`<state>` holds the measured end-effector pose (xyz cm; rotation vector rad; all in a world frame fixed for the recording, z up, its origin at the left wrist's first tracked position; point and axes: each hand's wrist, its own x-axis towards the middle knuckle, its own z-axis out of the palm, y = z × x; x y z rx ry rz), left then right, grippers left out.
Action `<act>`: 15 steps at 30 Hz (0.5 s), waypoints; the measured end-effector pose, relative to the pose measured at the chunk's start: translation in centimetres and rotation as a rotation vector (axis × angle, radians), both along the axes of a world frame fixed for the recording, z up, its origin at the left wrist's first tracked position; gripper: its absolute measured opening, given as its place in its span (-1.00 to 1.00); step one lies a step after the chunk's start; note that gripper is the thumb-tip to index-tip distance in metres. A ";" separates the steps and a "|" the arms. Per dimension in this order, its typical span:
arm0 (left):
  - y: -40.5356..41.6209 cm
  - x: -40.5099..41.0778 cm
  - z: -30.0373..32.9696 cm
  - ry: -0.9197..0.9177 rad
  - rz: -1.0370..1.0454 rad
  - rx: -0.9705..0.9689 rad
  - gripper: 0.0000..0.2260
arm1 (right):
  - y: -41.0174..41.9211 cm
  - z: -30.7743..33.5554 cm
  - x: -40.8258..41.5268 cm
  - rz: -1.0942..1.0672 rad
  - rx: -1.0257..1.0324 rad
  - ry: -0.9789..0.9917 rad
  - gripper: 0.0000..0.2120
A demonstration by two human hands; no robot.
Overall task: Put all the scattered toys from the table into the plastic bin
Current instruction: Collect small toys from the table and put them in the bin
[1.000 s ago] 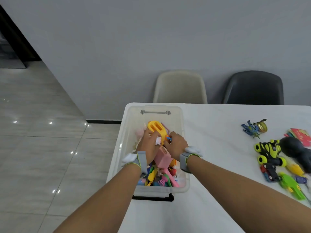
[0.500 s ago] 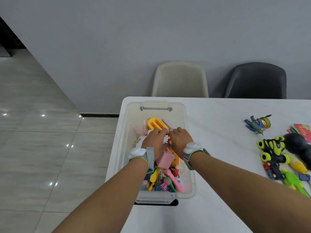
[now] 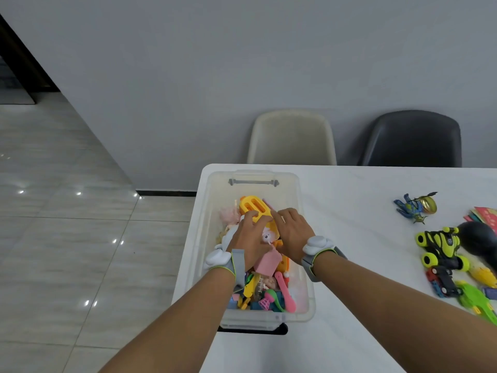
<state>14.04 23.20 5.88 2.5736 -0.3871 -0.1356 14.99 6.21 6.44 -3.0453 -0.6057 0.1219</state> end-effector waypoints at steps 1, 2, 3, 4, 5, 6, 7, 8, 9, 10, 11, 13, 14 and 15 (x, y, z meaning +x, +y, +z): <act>-0.1 0.0 0.0 0.008 0.007 -0.016 -0.37 | -0.1 0.1 -0.2 -0.005 0.024 -0.020 -0.14; -0.4 -0.2 0.3 0.006 0.008 -0.023 -0.37 | -0.5 0.4 -0.6 -0.015 0.046 -0.046 -0.12; -0.7 -0.4 0.6 -0.004 0.005 -0.023 -0.37 | -0.9 0.7 -0.9 -0.029 0.062 -0.060 -0.13; -1.0 -0.5 0.9 -0.015 0.002 -0.023 -0.39 | -1.4 0.9 -1.3 -0.048 0.077 -0.064 -0.16; -1.4 -0.7 1.1 -0.032 0.003 -0.023 -0.41 | -1.9 1.1 -1.6 -0.067 0.096 -0.060 -0.21; -1.8 -0.8 1.3 -0.045 0.006 -0.023 -0.43 | -2.5 1.3 -1.9 -0.084 0.118 -0.058 -0.27; -2.0 -0.8 1.4 -0.054 0.016 -0.025 -0.45 | -2.6 1.4 -2.0 -0.096 0.142 -0.055 -0.31; -2.4 -0.8 1.7 -0.064 0.020 -0.036 -0.47 | -3.0 1.6 -2.2 -0.124 0.171 -0.054 -0.35; -3.0 -0.9 1.9 -0.078 0.016 -0.060 -0.49 | -3.5 1.9 -2.5 -0.163 0.204 -0.054 -0.39; -3.6 -1.0 2.3 -0.088 0.009 -0.092 -0.51 | -4.0 2.1 -2.8 -0.206 0.242 -0.057 -0.42; -4.4 -1.1 2.6 -0.098 0.002 -0.128 -0.53 | -4.6 2.3 -3.0 -0.248 0.277 -0.061 -0.44; -6.4 -1.3 3.2 -0.110 -0.011 -0.184 -0.55 | -6.2 2.6 -3.6 -0.323 0.327 -0.080 -0.48; -7.4 -1.4 3.4 -0.113 -0.011 -0.196 -0.54 | -7.0 2.6 -3.9 -0.352 0.347 -0.090 -0.49; -8.6 -1.5 3.6 -0.123 -0.017 -0.196 -0.54 | -8.0 2.7 -4.2 -0.384 0.363 -0.096 -0.51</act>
